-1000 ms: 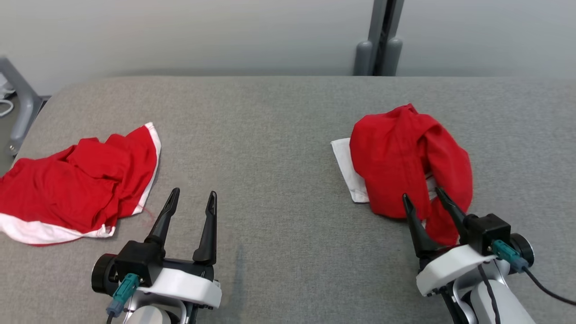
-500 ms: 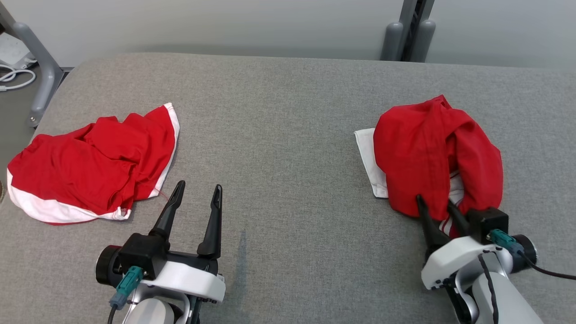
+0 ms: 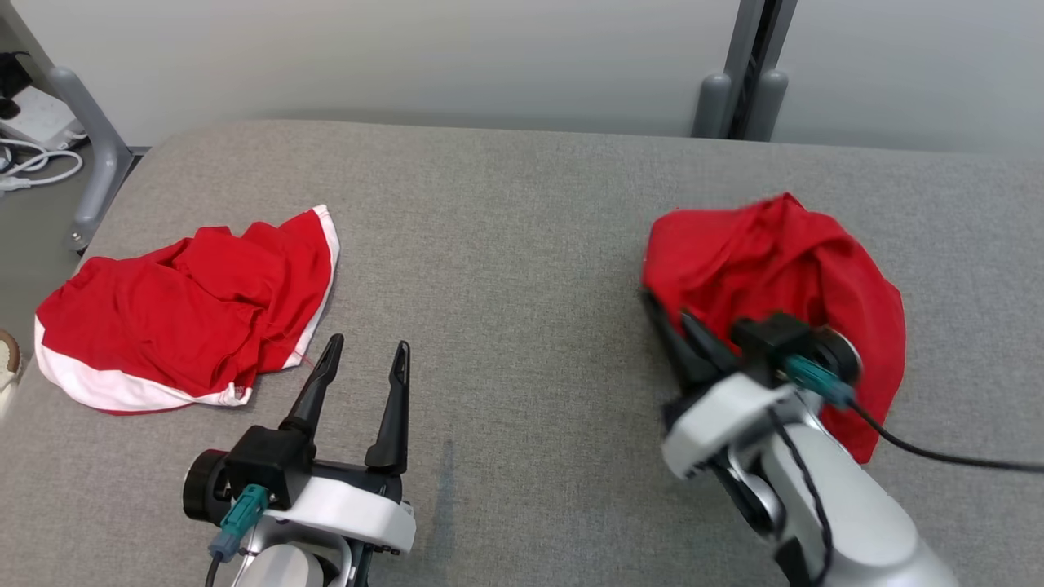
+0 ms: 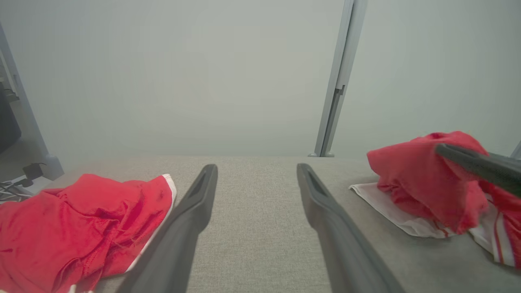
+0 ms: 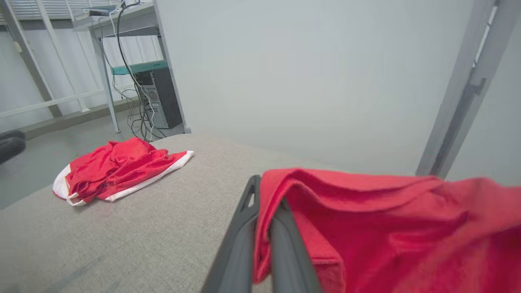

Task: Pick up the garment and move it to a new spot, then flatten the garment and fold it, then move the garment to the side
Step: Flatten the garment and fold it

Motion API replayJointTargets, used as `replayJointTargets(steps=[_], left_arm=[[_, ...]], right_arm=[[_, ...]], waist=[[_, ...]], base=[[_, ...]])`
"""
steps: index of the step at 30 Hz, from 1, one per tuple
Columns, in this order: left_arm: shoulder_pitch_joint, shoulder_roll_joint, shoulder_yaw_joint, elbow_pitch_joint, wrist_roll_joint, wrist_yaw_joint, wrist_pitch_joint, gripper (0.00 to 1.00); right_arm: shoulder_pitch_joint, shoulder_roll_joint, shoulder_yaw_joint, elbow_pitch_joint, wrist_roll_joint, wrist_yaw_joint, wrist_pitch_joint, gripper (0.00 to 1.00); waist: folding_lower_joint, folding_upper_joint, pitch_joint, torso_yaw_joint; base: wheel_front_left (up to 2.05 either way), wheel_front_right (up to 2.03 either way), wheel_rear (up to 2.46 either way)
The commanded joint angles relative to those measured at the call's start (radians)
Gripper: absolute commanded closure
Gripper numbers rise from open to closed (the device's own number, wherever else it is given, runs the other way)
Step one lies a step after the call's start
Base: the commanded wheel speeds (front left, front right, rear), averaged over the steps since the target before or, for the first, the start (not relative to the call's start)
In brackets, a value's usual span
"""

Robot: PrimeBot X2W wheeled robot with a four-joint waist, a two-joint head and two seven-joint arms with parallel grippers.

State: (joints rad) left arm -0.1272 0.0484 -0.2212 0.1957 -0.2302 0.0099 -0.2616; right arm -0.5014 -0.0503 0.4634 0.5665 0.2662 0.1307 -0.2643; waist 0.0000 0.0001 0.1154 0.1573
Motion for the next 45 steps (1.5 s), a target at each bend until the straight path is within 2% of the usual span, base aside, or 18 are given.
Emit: replayJointTargets(steps=[1, 6, 9, 12, 17, 22, 27, 30, 37, 38, 39, 41, 45], left_arm=[[0.003, 0.004, -0.001, 0.002, -0.002, 0.003, -0.003, 0.0], [0.02, 0.004, -0.026, 0.007, -0.018, 0.011, -0.003, 0.0], [0.037, 0.004, -0.034, 0.002, -0.019, 0.017, -0.003, 0.0], [0.06, 0.004, -0.022, -0.015, -0.026, 0.024, -0.003, 0.0], [0.081, 0.003, 0.002, -0.027, -0.014, 0.024, -0.003, 0.0], [0.078, 0.004, 0.007, -0.032, -0.022, 0.026, -0.003, 0.0], [0.069, 0.004, -0.002, -0.028, -0.025, 0.019, -0.003, 0.0], [0.053, 0.004, -0.003, -0.026, -0.017, 0.015, -0.003, 0.0], [0.022, 0.003, 0.025, -0.023, 0.005, -0.001, -0.003, 0.0], [0.017, 0.004, 0.027, -0.022, 0.005, -0.003, -0.003, 0.0], [0.013, 0.004, 0.03, -0.022, 0.008, -0.005, -0.003, 0.0], [0.007, 0.004, 0.032, -0.019, 0.01, -0.007, -0.003, 0.0], [-0.005, 0.004, 0.035, -0.02, 0.01, -0.008, -0.003, 0.0]], right_arm=[[-0.026, -0.003, 0.016, -0.002, 0.01, 0.0, -0.002, 1.0], [-0.207, -0.002, 0.17, -0.005, 0.095, 0.0, -0.002, 1.0], [-0.328, -0.002, 0.191, -0.028, 0.147, 0.0, -0.002, 1.0], [-0.434, -0.002, 0.134, -0.061, 0.107, 0.0, -0.002, 1.0], [-0.5, -0.006, -0.086, -0.155, 0.063, 0.0, -0.002, 1.0], [-0.395, -0.084, -0.201, -0.123, 0.022, 0.0, -0.002, 1.0], [-0.202, -0.193, -0.248, 0.003, 0.015, 0.0, -0.002, 1.0], [-0.085, -0.249, -0.319, 0.073, 0.013, 0.0, -0.002, 1.0], [0.085, -0.277, -0.473, 0.229, -0.02, 0.0, -0.002, 1.0], [0.091, -0.276, -0.489, 0.249, -0.029, 0.0, -0.002, 0.76], [0.095, -0.268, -0.51, 0.278, -0.031, 0.0, -0.002, 0.0], [0.09, -0.254, -0.542, 0.305, -0.04, 0.0, -0.002, 0.0], [0.074, -0.23, -0.593, 0.285, -0.041, 0.0, -0.002, 0.0]], waist=[[0.0, -0.0001, -0.007, 0.003], [0.0, -0.0001, -0.046, 0.025], [0.0, -0.0001, -0.076, 0.039], [0.0, -0.0001, -0.1, 0.041], [0.0, -0.0001, -0.112, 0.019], [0.0, -0.0001, -0.109, -0.018], [0.0, -0.0001, -0.085, -0.057], [0.0, -0.0001, -0.06, -0.078], [0.0, -0.0001, -0.008, -0.126], [0.0, -0.0001, -0.004, -0.131], [0.0, -0.0001, -0.001, -0.136], [0.0, -0.0001, 0.002, -0.142], [0.0, -0.0001, 0.003, -0.149]], base=[[0.0, 0.0, 0.0], [0.0, 0.0, 0.0], [0.0, 0.0, 0.0], [0.0, 0.0, 0.0], [0.0, 0.0, 0.0], [0.0, 0.0, 0.0], [0.0, 0.0, 0.0], [0.0, 0.0, 0.0], [0.0, 0.0, 0.0], [0.0, 0.0, 0.0], [0.0, 0.0, 0.0], [0.0, 0.0, 0.0], [0.0, 0.0, 0.0]])
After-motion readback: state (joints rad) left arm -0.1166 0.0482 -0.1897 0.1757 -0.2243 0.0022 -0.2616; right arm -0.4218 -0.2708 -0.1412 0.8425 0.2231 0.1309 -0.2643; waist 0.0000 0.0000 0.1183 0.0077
